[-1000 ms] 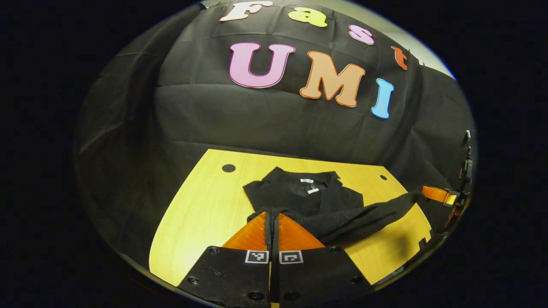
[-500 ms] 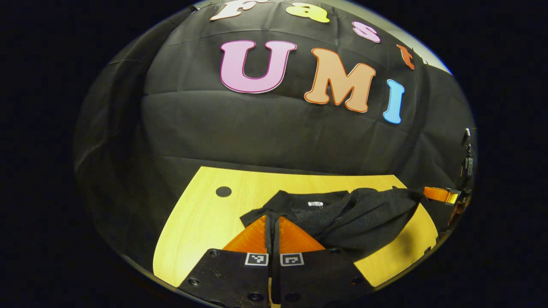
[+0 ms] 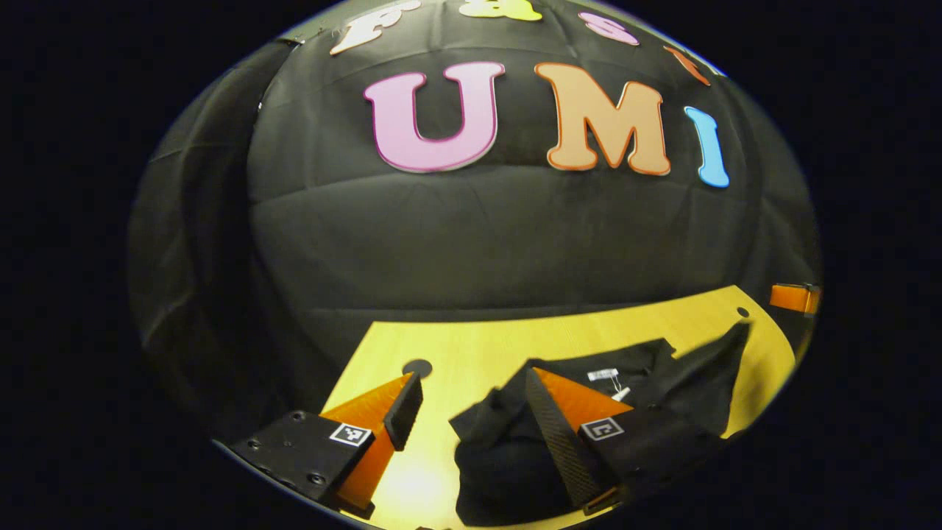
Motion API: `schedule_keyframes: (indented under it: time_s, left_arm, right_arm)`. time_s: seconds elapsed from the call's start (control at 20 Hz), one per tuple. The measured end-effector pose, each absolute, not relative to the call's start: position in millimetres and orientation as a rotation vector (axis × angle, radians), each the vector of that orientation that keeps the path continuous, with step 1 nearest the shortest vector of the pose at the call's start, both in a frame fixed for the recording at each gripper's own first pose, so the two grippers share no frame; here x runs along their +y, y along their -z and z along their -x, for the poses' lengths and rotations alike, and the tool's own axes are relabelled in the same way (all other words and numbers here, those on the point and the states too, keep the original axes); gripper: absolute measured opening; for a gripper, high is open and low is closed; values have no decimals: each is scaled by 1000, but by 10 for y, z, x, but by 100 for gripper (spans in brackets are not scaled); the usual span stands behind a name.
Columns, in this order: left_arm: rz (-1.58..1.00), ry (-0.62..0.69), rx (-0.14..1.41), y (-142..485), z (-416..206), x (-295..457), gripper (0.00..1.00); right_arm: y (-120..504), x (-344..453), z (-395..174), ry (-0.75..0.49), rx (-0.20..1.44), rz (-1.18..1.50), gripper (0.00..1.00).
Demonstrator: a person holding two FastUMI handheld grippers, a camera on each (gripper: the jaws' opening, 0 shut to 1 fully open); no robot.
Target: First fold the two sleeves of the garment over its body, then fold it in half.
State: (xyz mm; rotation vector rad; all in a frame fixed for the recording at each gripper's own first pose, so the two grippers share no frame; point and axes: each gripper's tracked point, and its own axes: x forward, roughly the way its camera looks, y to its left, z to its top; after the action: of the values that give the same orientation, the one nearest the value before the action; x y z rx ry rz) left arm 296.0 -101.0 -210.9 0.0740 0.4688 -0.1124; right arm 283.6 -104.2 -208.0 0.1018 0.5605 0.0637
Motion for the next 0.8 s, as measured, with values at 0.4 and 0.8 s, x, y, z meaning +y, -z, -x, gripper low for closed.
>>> schedule_keyframes:
  time_s: [0.4,0.8]
  left_arm:
    - [-64,104,391,1694,-2851,-962,94]
    - [-33,63,202,791,-2025,-720,93]
  right_arm:
    - [1922,-1058,-2658,-58,528,-75,98]
    - [1027,-813,-1750,-51,297,-34,94]
